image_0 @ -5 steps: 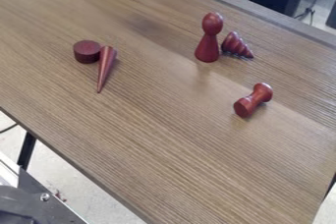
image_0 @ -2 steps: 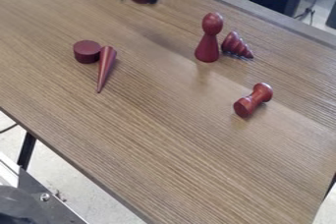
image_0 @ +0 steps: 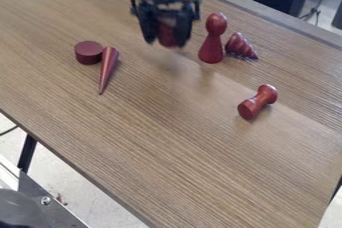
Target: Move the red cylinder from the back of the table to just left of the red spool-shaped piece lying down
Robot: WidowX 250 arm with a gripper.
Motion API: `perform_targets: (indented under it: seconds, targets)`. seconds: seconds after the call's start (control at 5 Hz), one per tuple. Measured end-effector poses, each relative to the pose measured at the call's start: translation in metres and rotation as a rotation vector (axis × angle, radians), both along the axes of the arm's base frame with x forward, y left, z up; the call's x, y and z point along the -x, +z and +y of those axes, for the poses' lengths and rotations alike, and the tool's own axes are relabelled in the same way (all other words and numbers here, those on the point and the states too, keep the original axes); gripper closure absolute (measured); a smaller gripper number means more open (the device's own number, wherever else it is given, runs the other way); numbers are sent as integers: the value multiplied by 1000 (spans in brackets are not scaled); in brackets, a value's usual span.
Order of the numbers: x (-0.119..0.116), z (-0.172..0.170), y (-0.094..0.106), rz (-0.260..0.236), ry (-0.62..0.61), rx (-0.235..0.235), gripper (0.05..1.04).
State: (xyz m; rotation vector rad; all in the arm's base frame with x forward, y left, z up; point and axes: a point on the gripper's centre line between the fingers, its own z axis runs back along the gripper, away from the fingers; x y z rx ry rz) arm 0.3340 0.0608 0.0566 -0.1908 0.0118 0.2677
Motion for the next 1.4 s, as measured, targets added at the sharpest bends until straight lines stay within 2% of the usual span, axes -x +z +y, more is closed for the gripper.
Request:
perform_targets:
  seconds: [0.2, 0.4, 0.8, 1.0, 1.2, 1.4]
  targets:
    - [5, -17, -4, -16, -74, 22, 314]
    - [4, -43, -9, -40, -220, 25, 314]
    - [6, -82, -10, -34, -398, -4, 314]
    - [5, -93, -10, -35, -423, -23, 314]
    - [9, -88, -19, -22, -333, -68, 314]
    - [15, -89, -29, -21, -275, -63, 254]
